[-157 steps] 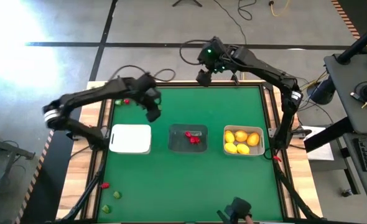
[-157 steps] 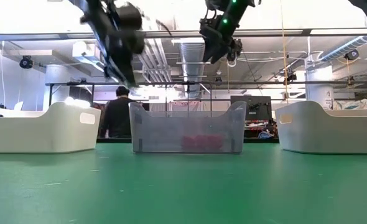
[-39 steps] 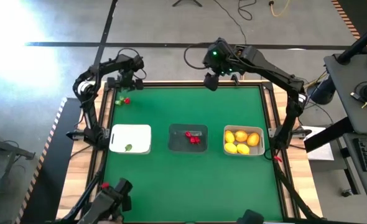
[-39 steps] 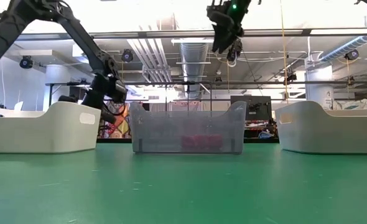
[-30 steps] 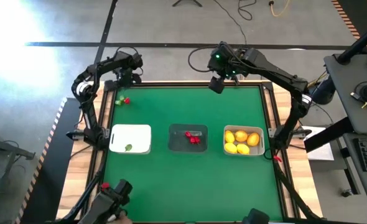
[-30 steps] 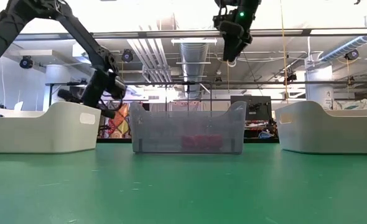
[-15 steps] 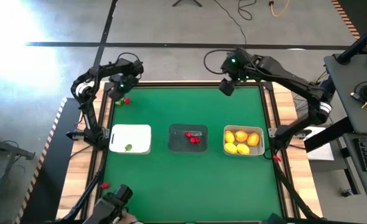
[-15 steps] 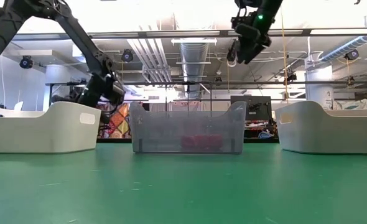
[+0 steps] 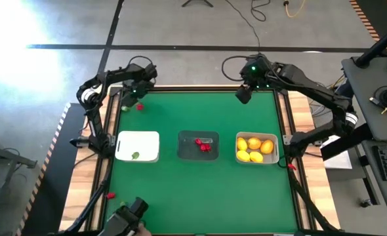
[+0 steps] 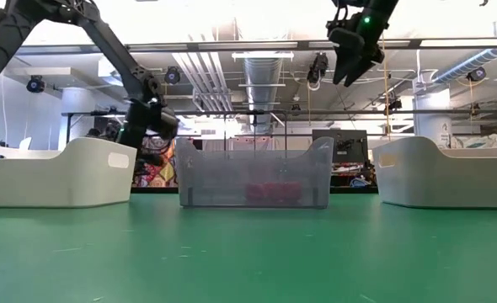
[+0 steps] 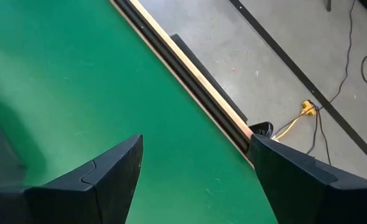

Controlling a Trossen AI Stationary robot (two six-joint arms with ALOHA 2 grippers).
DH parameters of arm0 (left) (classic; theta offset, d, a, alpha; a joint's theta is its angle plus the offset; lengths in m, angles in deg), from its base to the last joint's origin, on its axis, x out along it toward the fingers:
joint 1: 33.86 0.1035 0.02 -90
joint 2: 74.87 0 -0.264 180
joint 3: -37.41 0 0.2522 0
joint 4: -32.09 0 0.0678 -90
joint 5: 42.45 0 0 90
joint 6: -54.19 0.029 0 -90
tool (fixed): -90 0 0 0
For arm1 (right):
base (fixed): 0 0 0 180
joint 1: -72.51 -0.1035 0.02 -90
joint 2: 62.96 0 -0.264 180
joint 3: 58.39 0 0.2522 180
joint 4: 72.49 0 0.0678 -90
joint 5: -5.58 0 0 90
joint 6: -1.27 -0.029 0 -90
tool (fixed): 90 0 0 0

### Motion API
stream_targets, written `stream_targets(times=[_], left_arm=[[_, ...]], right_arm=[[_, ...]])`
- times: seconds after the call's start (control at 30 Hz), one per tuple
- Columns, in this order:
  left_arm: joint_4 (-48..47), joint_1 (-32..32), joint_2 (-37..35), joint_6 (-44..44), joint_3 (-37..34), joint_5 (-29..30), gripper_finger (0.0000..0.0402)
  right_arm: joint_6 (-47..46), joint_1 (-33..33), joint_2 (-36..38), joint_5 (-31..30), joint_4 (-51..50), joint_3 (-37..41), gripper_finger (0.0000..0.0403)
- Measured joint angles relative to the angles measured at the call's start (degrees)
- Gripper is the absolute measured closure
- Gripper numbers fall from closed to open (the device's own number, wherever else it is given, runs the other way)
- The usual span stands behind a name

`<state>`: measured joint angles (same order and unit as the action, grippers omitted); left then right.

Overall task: Sort produce into baskets
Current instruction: Put the green chili pepper into the white bin

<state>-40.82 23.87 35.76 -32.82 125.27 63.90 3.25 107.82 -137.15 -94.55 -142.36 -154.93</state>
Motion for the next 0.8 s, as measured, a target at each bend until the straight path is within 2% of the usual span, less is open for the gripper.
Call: stream_targets(times=[0.17,0.4,0.5,0.67,0.8], left_arm=[[1.2,-2.8,0.1,5.1,3.1,-1.1,0.0246],[0.8,-1.9,0.1,23.2,3.9,-0.4,0.0246],[0.2,-1.1,0.1,23.9,2.7,-0.3,0.0246],[10.2,0.4,0.1,28.9,0.0,-3.3,0.0246],[10.9,0.6,0.2,28.9,-0.7,-3.9,0.0246]], right_arm=[[0.0,0.0,0.0,0.0,0.3,0.0,0.0120],[-0.6,0.0,-0.1,0.0,-0.6,0.0,0.0118],[-1.1,0.0,-0.1,0.0,-1.2,0.0,0.0115],[-1.5,0.0,0.0,0.0,-2.3,0.0,0.0119],[-1.8,0.0,0.0,0.0,-2.3,0.0,0.0124]])
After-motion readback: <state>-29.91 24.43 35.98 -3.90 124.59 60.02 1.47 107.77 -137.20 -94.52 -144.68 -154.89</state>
